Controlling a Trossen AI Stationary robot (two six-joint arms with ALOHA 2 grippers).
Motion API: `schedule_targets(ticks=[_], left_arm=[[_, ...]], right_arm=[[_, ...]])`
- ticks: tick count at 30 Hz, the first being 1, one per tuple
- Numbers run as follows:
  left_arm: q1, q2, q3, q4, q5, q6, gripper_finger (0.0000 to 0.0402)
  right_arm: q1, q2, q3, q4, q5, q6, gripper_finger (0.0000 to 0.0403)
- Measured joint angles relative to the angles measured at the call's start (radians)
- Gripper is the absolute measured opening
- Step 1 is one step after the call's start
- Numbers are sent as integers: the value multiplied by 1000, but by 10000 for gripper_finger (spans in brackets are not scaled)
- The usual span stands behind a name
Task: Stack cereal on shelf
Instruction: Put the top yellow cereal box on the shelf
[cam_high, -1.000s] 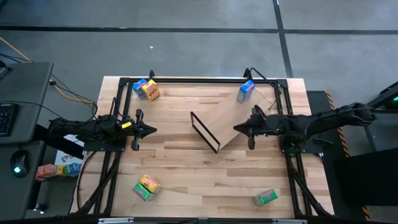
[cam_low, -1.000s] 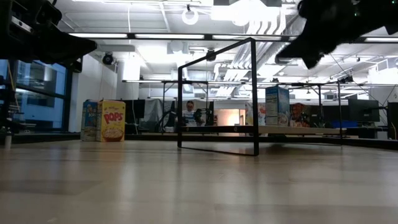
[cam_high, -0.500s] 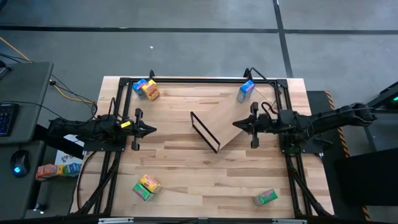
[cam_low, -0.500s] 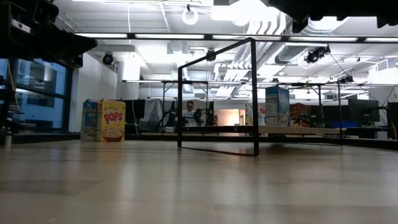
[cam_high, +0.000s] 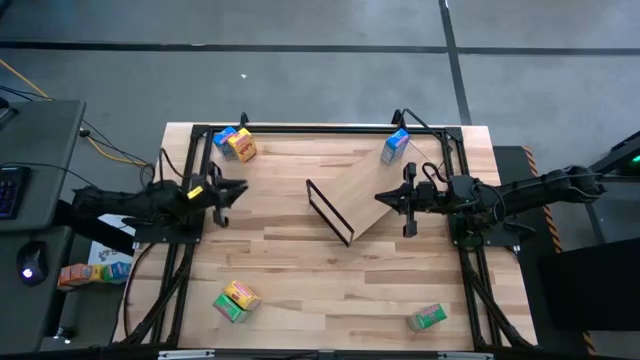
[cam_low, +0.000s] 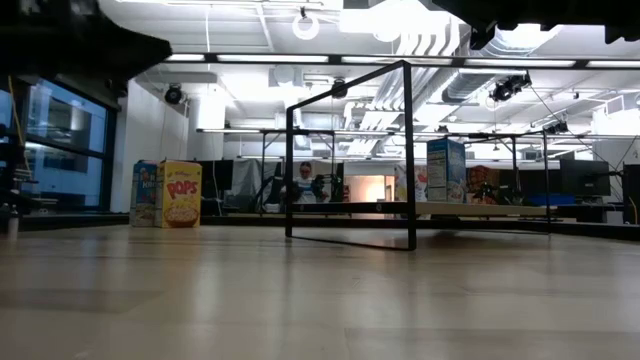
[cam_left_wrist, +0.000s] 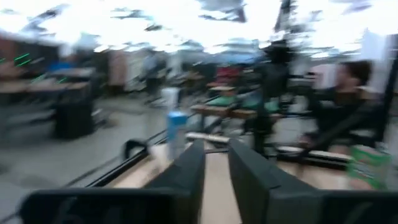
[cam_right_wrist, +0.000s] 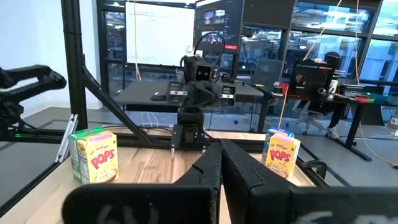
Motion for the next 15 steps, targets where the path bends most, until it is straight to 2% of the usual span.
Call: schedule_targets(ticks=[4, 7, 10, 15], left_arm=[[36, 141, 132, -123, -180, -66, 147], [99, 276, 279, -295, -245, -113, 189], [194, 440, 437, -481, -240, -176, 217], [366, 714, 658, -721, -145, -255, 240]], right_arm=[[0, 0, 0, 0, 0, 0, 0], [0, 0, 0, -4, 1, 0, 0], [0, 0, 0, -11, 1, 0, 0], [0, 0, 0, -27, 4, 1, 0]])
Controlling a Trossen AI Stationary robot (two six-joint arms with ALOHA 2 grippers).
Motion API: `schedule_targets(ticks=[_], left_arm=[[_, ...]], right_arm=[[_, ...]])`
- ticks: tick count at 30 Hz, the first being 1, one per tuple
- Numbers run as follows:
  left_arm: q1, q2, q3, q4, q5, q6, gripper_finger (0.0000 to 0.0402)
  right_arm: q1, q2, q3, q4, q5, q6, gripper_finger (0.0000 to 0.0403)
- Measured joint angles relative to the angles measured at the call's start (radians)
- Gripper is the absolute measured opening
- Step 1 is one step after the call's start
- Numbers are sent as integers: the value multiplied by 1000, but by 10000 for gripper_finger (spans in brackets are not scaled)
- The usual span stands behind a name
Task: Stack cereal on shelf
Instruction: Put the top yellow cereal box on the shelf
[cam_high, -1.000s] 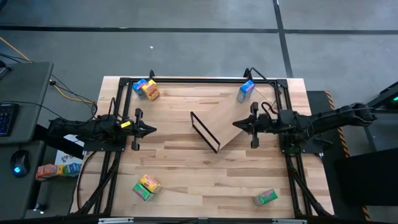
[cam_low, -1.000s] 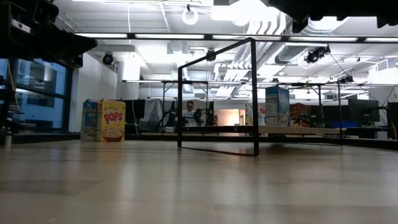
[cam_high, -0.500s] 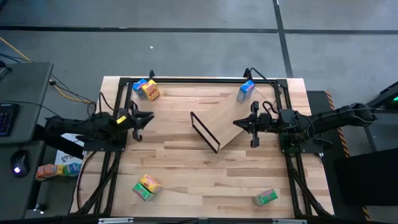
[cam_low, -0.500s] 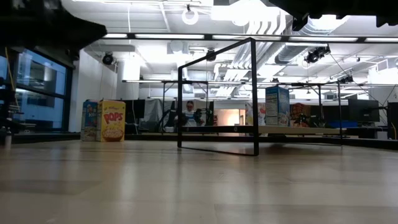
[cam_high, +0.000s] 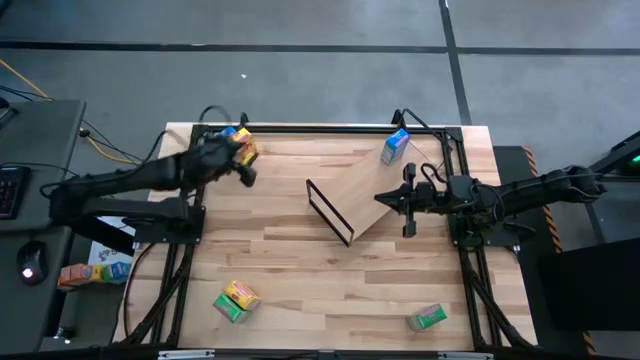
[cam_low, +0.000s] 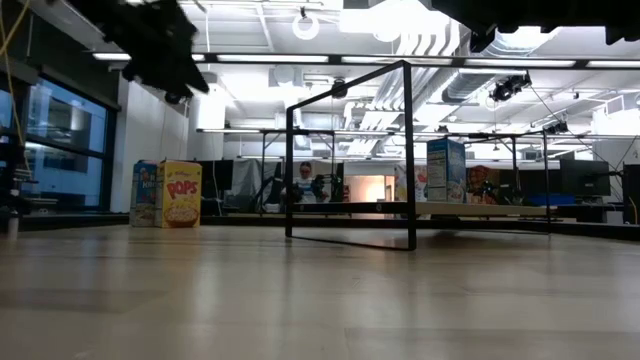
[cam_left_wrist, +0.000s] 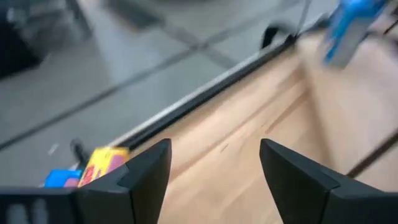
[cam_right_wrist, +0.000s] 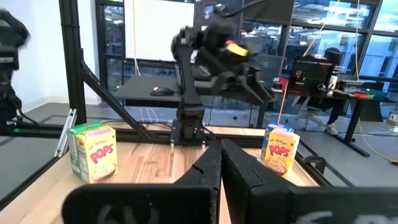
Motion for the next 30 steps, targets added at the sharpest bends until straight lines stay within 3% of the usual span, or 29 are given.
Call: schedule_targets(ticks=[5, 11, 20, 30], left_arm=[[139, 217, 155, -111, 84, -5, 243], [281, 378, 246, -129, 172, 21, 243], [453, 488, 289, -126, 188, 41, 243], [547, 599, 289, -119, 233, 126, 243]], right_arm=[[0, 0, 0, -34, 0, 0, 0], [0, 0, 0, -44, 4, 0, 0], [0, 0, -1, -58, 4, 9, 0], [0, 0, -1, -66, 5, 8, 0]])
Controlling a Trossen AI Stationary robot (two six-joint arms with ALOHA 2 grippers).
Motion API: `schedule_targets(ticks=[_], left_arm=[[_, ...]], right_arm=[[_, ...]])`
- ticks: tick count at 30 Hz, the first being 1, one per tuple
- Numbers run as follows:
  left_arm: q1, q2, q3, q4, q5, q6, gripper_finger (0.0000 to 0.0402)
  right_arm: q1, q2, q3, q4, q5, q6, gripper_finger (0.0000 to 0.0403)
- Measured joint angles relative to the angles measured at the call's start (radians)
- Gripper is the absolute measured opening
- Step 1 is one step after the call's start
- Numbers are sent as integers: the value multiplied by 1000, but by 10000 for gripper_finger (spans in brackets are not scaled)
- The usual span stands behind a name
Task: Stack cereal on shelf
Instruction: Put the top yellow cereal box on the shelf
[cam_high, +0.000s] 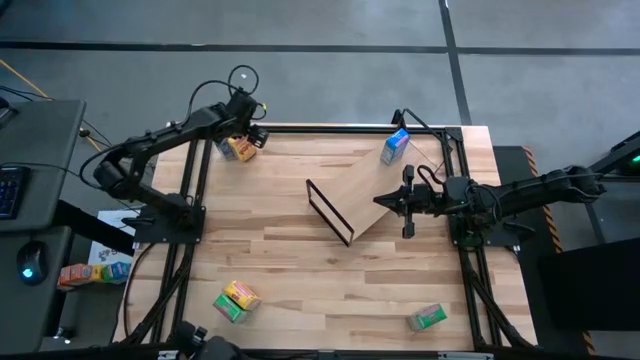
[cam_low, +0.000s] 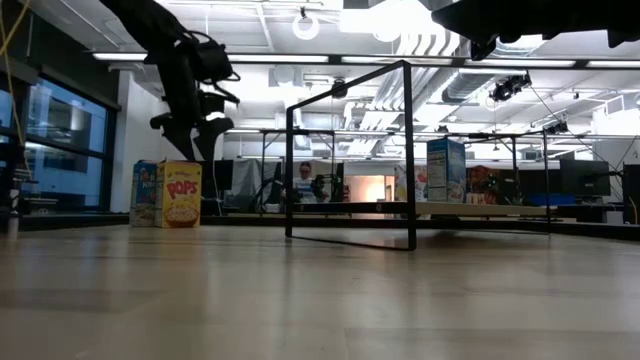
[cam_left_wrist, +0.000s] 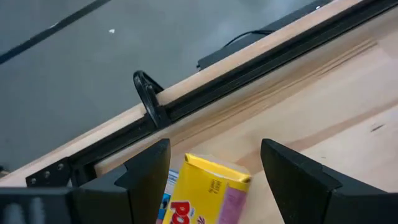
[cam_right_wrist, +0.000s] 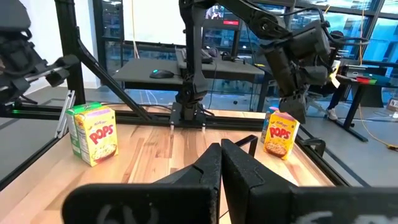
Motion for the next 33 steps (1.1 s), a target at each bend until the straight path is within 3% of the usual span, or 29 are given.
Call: schedule_targets(ticks=[7, 33], left_arm=[[2, 18, 0, -36, 52, 27, 243], [0, 17, -9, -146, 28, 28, 231]], right_arm=[[0, 0, 0, -8, 0, -5, 0], [0, 0, 0, -13, 0, -7, 0]])
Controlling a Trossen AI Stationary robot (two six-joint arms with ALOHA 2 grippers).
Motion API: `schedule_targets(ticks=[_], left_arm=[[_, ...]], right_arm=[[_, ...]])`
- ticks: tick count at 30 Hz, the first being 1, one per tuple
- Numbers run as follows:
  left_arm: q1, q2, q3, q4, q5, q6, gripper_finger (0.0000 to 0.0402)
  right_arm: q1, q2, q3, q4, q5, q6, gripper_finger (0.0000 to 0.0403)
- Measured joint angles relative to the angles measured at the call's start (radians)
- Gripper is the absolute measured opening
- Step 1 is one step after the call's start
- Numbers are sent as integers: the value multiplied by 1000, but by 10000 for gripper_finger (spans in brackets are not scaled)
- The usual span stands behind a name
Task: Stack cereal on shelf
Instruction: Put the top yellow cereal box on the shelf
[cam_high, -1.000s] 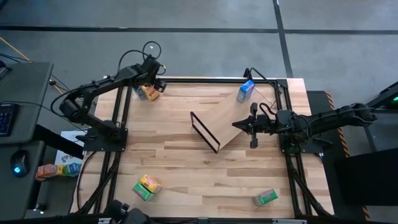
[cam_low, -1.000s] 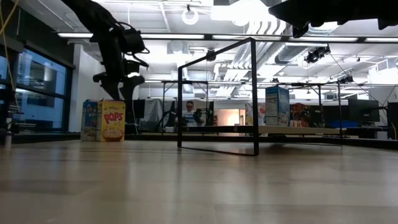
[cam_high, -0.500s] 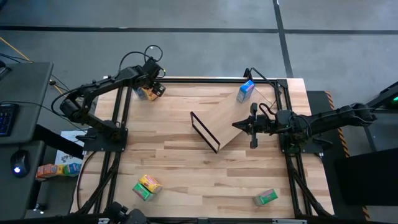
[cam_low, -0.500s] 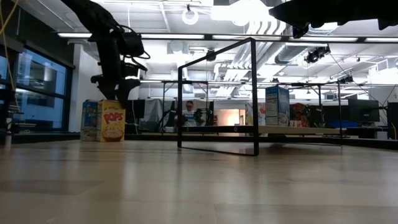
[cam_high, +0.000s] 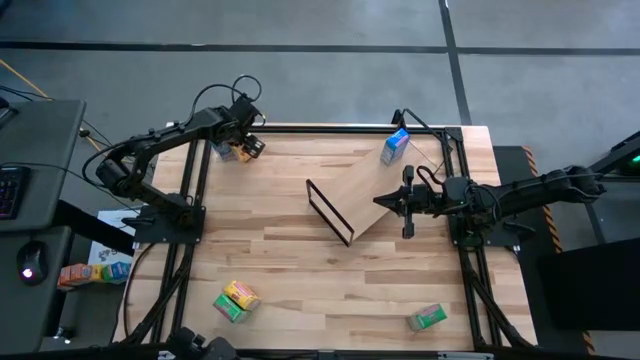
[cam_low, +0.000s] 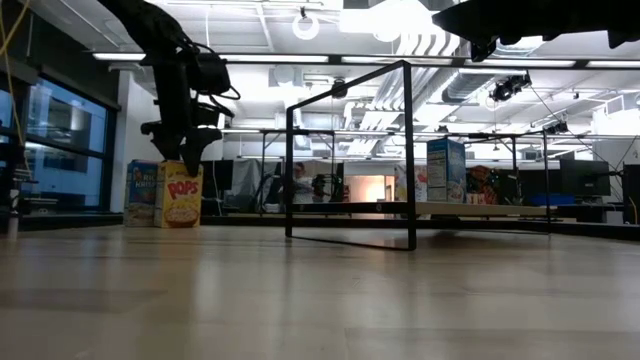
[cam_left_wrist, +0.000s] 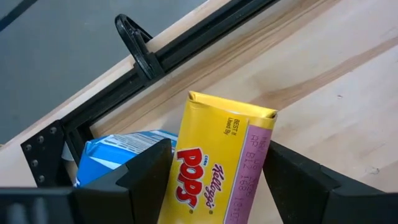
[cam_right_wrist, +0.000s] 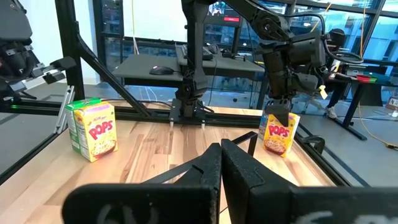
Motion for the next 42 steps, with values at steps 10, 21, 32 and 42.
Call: schedule_targets(ticks=[10, 21, 32, 42], left_arm=[[-1, 0, 0, 4, 0, 0, 149], [-23, -10, 95, -6, 141, -49, 114], [-317, 1, 372, -1, 156, -94, 113], [-607, 202, 583, -7, 62, -94, 113]], right_arm=[[0, 0, 0, 0, 0, -1, 0], [0, 0, 0, 0, 0, -1, 0], [0, 0, 0, 6, 0, -1, 0], [0, 0, 0, 31, 0, -1, 0]])
